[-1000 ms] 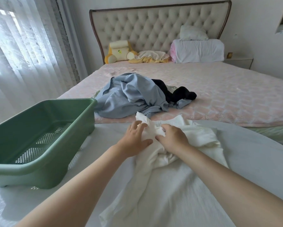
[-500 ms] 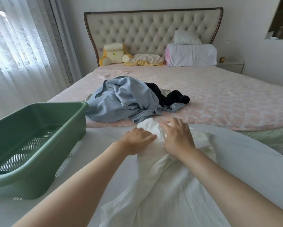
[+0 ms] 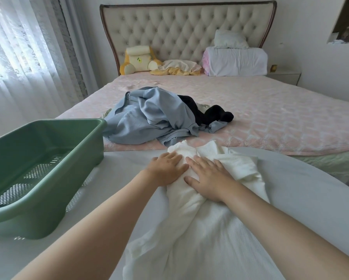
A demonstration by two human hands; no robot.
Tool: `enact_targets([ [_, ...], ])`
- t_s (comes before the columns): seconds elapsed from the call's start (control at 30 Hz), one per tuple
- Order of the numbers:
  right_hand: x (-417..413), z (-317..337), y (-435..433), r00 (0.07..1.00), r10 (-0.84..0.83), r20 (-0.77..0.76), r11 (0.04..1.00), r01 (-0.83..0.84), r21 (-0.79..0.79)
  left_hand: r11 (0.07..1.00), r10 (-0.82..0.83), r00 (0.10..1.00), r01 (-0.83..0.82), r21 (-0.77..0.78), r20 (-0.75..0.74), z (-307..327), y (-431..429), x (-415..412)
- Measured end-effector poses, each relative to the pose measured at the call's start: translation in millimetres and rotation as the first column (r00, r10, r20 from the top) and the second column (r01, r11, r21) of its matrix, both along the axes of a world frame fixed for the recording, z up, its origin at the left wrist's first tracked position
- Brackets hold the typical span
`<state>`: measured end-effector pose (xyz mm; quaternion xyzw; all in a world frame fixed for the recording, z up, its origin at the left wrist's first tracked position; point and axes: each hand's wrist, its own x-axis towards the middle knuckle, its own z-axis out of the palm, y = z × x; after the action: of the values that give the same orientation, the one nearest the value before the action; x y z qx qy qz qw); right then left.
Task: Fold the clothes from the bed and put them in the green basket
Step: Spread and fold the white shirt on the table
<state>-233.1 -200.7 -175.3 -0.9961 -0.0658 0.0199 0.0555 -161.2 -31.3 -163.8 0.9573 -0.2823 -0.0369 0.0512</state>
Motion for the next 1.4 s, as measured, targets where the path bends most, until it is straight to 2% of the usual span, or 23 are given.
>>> enact_targets([
  [0.07, -4.0, -1.1, 3.2, 0.999, -0.031, 0.02, 0.999, 0.032, -0.044, 0.998, 0.015, 1.0, -0.015, -0.055, -0.004, 2.2, 9.7, -11.5],
  [0.17, -15.6, 4.5, 10.2, 0.998, -0.04, 0.049, 0.998, 0.042, -0.047, 0.972, 0.036, 0.999, -0.036, -0.233, -0.005, 8.0, 34.6, -39.4],
  [0.23, -27.6, 11.0, 16.8, 0.998, -0.006, 0.065, 0.999, 0.008, -0.035, 0.97, 0.03, 0.999, -0.023, -0.242, 0.026, 10.7, 51.2, -60.7],
  [0.43, -77.6, 35.7, 44.5, 0.968, 0.135, 0.213, 0.99, -0.138, -0.004, 0.99, 0.075, 0.973, -0.098, -0.099, -0.216, 20.9, 82.4, -121.6],
  [0.63, -139.9, 33.0, 60.2, 0.987, 0.127, 0.096, 0.991, -0.122, -0.057, 0.995, 0.097, 0.955, -0.099, 0.008, -0.28, 24.1, 97.6, -150.0],
  [0.73, -164.2, 23.6, 60.2, 0.98, 0.185, 0.071, 0.982, -0.188, 0.036, 0.989, 0.115, 0.944, -0.137, -0.051, -0.31, 25.6, 101.7, -161.1],
  [0.83, -182.3, 10.6, 60.6, 0.948, 0.298, 0.111, 0.936, -0.313, 0.162, 0.946, 0.159, 0.913, -0.249, -0.207, -0.375, 37.1, 98.2, -169.7],
  [0.97, -189.7, 5.9, 54.6, 0.955, 0.293, 0.048, 0.893, -0.291, 0.342, 0.899, 0.116, 0.864, -0.301, -0.319, -0.489, 50.9, 86.6, -182.6],
  [1.03, -186.0, 17.3, 47.4, 0.982, 0.172, -0.085, 0.798, -0.088, 0.596, 0.883, 0.031, 0.837, -0.279, -0.378, -0.546, 59.2, 79.7, -189.3],
  [1.1, -182.0, 32.6, 40.5, 0.974, 0.024, -0.226, 0.582, 0.17, 0.795, 0.849, -0.08, 0.804, -0.256, -0.463, -0.59, 68.7, 69.4, -199.3],
  [1.13, -180.5, 39.0, 36.6, 0.968, -0.056, -0.243, 0.486, 0.239, 0.841, 0.839, -0.13, 0.793, -0.232, -0.492, -0.595, 70.3, 62.9, -205.2],
  [1.2, -180.0, 47.6, 26.8, 0.949, -0.166, -0.268, 0.353, 0.311, 0.882, 0.857, -0.202, 0.781, -0.151, -0.492, -0.591, 65.5, 48.4, -218.0],
  [1.27, -180.6, 48.0, 20.3, 0.925, -0.17, -0.339, 0.302, 0.376, 0.876, 0.914, -0.25, 0.735, -0.037, -0.405, -0.631, 53.7, 37.6, -228.7],
  [1.33, -181.2, 42.9, 17.7, 0.914, -0.198, -0.353, 0.419, 0.404, 0.813, 0.944, -0.292, 0.628, 0.067, -0.323, -0.722, 44.5, 33.8, -232.8],
  [1.4, -180.7, 37.8, 17.3, 0.926, -0.24, -0.291, 0.599, 0.376, 0.707, 0.933, -0.329, 0.556, 0.069, -0.352, -0.763, 46.8, 37.7, -229.2],
])
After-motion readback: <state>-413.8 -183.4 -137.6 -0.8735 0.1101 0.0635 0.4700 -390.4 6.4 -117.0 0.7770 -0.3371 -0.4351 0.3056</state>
